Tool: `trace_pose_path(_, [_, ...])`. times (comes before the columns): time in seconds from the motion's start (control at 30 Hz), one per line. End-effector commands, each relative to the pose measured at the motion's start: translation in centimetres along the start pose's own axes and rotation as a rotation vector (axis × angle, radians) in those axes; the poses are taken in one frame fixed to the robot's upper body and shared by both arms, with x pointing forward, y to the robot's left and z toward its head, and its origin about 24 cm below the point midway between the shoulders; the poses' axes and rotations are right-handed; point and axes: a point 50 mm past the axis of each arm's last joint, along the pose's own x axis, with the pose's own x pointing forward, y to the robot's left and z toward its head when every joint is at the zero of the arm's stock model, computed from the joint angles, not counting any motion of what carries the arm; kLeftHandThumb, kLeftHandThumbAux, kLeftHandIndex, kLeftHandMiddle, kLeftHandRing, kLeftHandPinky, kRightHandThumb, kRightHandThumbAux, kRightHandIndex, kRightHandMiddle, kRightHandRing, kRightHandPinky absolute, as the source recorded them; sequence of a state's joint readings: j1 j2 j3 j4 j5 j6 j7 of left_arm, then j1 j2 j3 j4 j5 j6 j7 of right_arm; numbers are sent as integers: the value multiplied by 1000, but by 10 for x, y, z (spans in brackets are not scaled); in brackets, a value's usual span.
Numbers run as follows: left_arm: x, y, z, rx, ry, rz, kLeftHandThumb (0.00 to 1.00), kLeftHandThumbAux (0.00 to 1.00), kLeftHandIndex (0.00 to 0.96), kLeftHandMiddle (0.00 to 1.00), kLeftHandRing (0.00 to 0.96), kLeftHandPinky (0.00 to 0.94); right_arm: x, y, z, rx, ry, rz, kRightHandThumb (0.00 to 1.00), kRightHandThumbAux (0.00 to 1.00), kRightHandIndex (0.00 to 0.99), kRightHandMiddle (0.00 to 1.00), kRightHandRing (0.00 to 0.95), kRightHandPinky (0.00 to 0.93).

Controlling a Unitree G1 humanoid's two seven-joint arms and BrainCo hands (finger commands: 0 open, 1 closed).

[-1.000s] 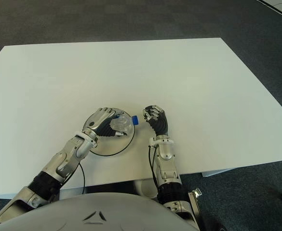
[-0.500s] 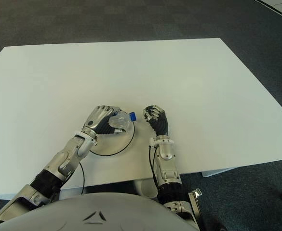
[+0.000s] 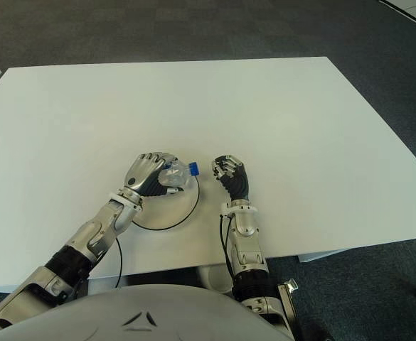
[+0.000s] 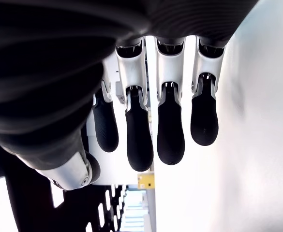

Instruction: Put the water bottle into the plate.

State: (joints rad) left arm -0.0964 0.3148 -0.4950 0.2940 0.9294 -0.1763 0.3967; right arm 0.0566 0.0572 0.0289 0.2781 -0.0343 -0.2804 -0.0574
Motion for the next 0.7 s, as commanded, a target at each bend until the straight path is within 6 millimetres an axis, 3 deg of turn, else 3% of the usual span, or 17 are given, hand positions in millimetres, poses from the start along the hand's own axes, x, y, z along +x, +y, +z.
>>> trace_pose_path(0.03, [-15,-19,-10,17,36,-146,462,490,151,169,153,160,-2,3,-2,26,14,-7,707,729,433,608,614,623])
trace_pose_path(0.27, [-15,-20,-13,42,36,-182,295,542,38,36,27,24,-2,4,-2,21,14,-6,706,729,433,611,615,618])
trace_pose_path(0.7, [-15,-20,-13,45,68,-216,131,519,0,0,0,0,-2,4,-2,26,14,-6,705,729,433,611,613,617])
